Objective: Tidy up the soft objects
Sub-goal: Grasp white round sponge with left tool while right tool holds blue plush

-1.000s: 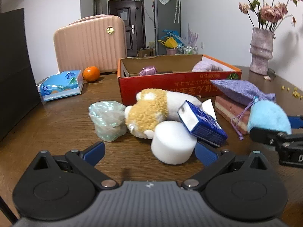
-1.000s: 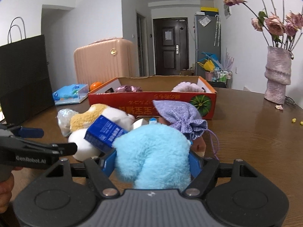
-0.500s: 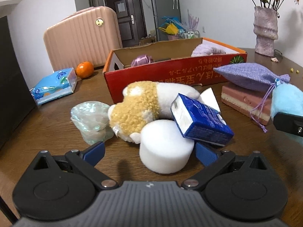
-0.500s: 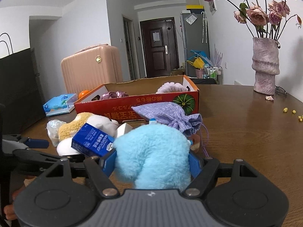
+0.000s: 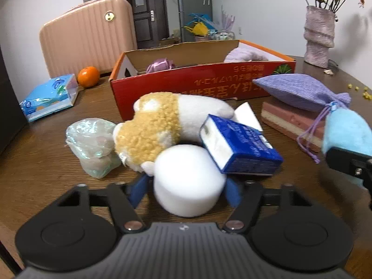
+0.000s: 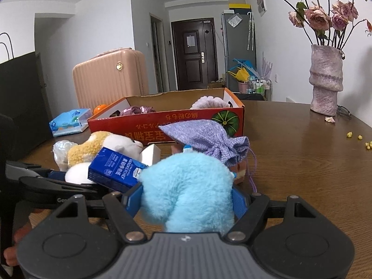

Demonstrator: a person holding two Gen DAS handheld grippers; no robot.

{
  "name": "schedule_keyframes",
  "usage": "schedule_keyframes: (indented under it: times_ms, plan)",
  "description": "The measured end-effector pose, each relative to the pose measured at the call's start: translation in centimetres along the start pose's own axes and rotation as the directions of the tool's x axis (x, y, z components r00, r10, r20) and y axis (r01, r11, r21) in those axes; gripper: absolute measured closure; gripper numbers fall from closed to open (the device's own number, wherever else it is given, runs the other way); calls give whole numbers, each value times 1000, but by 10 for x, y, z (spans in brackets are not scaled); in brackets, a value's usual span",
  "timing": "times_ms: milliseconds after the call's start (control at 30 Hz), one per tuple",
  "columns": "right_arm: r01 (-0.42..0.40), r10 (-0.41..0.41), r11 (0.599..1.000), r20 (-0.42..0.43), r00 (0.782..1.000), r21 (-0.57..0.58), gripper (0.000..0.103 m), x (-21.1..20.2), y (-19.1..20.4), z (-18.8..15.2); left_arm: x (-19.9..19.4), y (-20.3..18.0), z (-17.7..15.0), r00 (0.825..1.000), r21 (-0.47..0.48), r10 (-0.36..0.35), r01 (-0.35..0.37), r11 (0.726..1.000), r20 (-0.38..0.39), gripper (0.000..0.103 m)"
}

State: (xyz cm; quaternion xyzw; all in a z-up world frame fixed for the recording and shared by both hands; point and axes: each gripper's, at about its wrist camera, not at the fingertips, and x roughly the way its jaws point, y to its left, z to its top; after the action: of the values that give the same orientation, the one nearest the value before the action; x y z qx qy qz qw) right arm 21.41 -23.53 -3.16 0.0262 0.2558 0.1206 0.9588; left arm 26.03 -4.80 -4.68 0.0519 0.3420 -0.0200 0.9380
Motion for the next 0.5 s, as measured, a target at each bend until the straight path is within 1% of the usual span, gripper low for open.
schedule_keyframes:
  times_ms: [67,233,500]
  plan:
    - [2,-2,1000,-2,1000,-3,28,1,0,0,-2,1,-1,1000,-5,-14,14,1000,3,44]
    - [2,-2,1000,-2,1000,-4,28,1,0,0,-7,5,-3,1000,-28,-23,23,999,14,45]
    - [1,-1,1000,14,1000,-9,28,-3,2,0,-30,7,-11,997,-27,-22,25,999,77,46]
